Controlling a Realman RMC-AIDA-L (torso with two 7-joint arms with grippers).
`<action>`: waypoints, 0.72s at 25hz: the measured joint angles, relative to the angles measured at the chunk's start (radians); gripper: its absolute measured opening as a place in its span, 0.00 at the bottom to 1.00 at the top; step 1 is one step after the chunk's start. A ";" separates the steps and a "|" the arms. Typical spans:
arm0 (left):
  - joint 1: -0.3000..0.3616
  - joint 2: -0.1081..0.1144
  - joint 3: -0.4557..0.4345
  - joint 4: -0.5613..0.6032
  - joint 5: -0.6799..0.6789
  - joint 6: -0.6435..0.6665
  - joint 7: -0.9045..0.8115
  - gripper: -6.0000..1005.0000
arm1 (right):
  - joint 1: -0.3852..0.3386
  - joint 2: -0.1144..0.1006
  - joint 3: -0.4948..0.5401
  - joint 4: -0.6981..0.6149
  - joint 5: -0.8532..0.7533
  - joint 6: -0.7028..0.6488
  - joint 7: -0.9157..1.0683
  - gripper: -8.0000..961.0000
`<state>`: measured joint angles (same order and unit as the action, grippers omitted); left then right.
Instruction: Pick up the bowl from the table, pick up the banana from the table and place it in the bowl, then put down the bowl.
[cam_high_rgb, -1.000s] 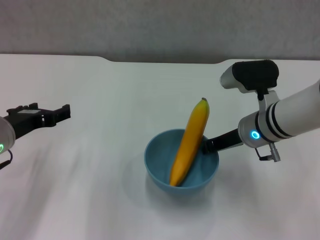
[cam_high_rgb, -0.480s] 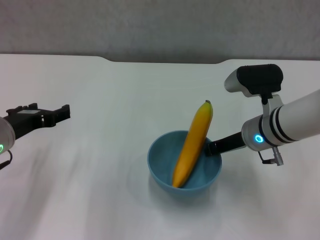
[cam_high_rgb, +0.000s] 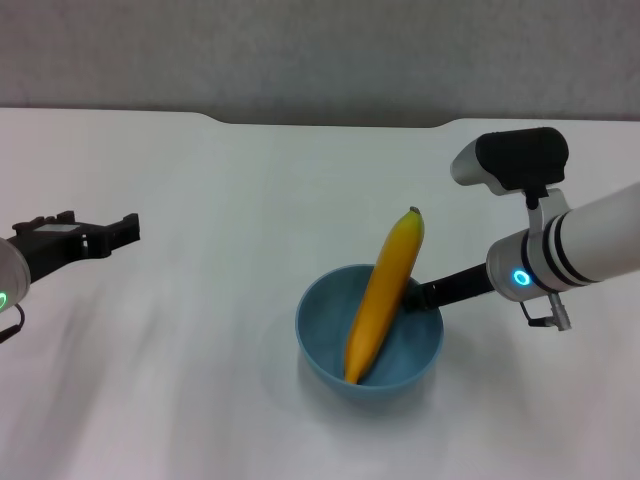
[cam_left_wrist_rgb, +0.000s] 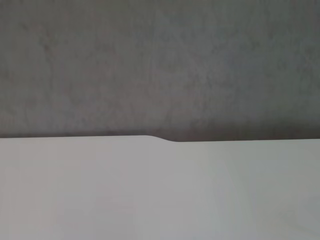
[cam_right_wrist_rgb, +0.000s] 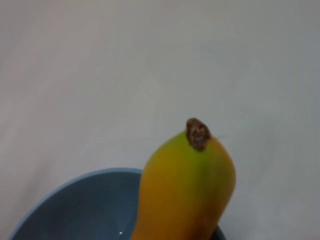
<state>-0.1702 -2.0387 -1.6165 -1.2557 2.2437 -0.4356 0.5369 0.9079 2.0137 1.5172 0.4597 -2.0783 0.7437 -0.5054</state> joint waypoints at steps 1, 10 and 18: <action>0.000 0.000 0.000 0.000 0.000 0.000 0.000 0.89 | -0.006 0.000 0.000 0.006 -0.001 0.000 0.000 0.14; 0.026 0.000 0.000 0.002 0.000 0.008 0.000 0.89 | -0.143 -0.009 -0.006 0.243 -0.011 0.054 -0.011 0.52; 0.038 0.000 -0.004 -0.002 -0.007 0.014 -0.001 0.89 | -0.348 -0.013 0.083 0.527 -0.085 0.110 -0.038 0.75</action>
<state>-0.1317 -2.0386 -1.6202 -1.2577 2.2366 -0.4218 0.5364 0.5601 2.0002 1.6001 0.9865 -2.1630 0.8541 -0.5439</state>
